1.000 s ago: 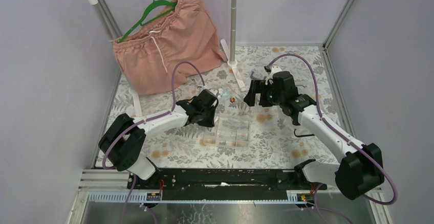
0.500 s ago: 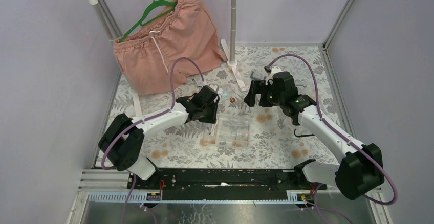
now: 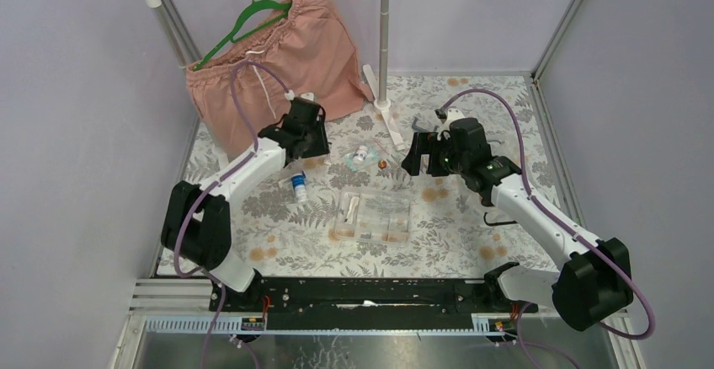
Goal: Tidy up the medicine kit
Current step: Place the medical item at the medicine box compartment, then pick up the medical item at the center of the board.
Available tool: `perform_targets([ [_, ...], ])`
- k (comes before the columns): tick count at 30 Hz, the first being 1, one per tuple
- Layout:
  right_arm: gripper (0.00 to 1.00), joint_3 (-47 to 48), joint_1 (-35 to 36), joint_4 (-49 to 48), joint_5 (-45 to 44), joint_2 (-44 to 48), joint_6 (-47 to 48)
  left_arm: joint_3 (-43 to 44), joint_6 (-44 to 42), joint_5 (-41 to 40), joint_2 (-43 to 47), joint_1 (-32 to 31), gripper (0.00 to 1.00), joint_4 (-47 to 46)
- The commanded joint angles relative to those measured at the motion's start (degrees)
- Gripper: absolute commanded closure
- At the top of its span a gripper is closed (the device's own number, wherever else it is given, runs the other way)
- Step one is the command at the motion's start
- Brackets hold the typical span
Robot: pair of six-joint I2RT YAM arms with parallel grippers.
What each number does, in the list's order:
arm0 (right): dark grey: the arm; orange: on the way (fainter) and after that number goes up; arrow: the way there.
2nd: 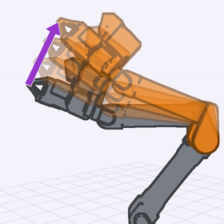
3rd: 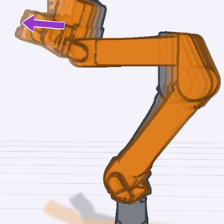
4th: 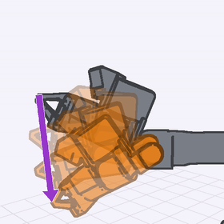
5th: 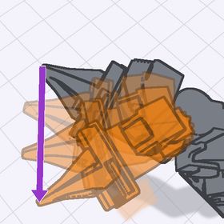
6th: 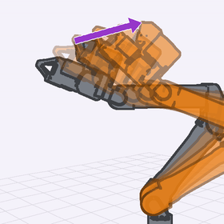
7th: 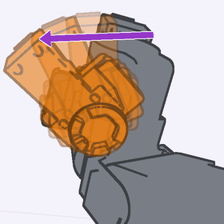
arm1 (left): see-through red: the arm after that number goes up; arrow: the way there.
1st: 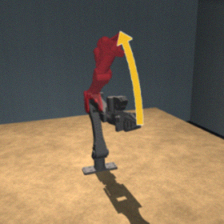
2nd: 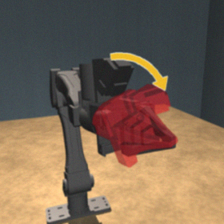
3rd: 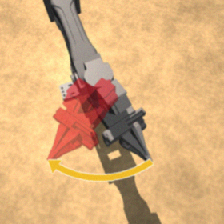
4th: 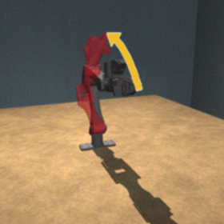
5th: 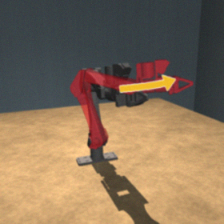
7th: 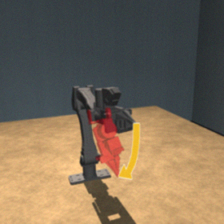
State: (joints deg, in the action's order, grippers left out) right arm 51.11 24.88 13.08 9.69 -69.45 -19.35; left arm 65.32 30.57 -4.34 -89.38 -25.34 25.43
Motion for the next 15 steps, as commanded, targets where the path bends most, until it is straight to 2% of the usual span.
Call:
perform_targets([
  [1, 0.00, 0.4, 0.3, -0.4, 0.2, 2.2, 0.2, 4.4, 0.5, -1.5, -5.0, 3.4, 0.59, -4.8],
  [6, 0.00, 0.7, 0.3, 0.4, -0.1, 2.9, 0.9, 6.2, -2.0, -1.1, -11.6, 5.7, 0.60, -7.8],
  [15, 0.00, -0.3, 0.3, 0.4, -0.5, 4.0, 0.7, 10.5, -8.0, -0.5, -19.6, 6.0, 0.62, -9.4],
])
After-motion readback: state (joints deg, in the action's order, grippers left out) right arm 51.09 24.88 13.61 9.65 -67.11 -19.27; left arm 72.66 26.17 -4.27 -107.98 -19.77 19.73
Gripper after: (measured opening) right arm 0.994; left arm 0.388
